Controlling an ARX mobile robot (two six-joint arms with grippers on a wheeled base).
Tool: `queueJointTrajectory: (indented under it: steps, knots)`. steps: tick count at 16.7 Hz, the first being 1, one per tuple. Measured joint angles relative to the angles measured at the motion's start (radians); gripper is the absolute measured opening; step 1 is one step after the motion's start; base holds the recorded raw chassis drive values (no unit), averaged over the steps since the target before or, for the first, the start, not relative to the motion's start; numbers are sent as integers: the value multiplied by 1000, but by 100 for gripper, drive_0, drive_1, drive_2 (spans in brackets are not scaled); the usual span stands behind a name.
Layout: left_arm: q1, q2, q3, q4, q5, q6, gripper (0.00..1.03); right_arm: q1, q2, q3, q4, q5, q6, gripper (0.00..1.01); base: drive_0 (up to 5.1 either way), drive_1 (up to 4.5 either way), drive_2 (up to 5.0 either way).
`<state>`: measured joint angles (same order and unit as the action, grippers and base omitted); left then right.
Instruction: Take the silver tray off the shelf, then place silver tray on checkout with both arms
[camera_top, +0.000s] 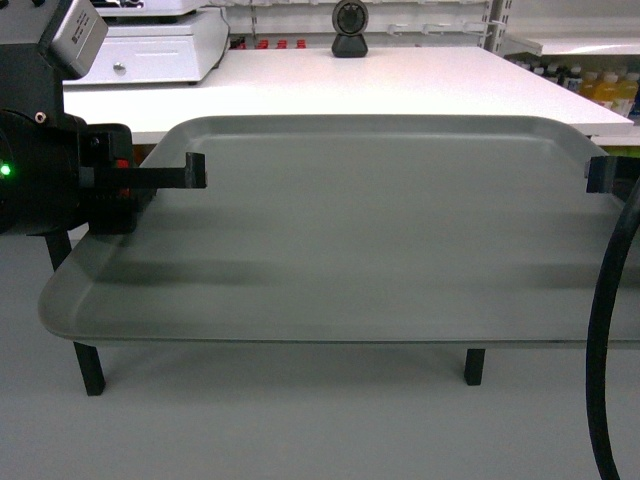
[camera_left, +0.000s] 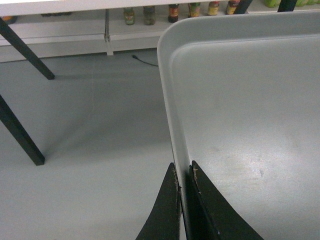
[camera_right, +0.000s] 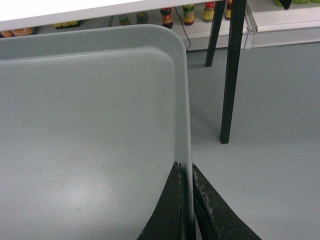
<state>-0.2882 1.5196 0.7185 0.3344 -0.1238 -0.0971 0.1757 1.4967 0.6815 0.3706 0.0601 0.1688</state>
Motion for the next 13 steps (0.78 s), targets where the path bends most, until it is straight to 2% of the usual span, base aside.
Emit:
queueJointTrajectory:
  steps: [13]
  knots:
    - [0, 0, 0, -1, 0, 0, 3, 0, 0, 0, 0, 0, 0, 3, 5, 428, -417]
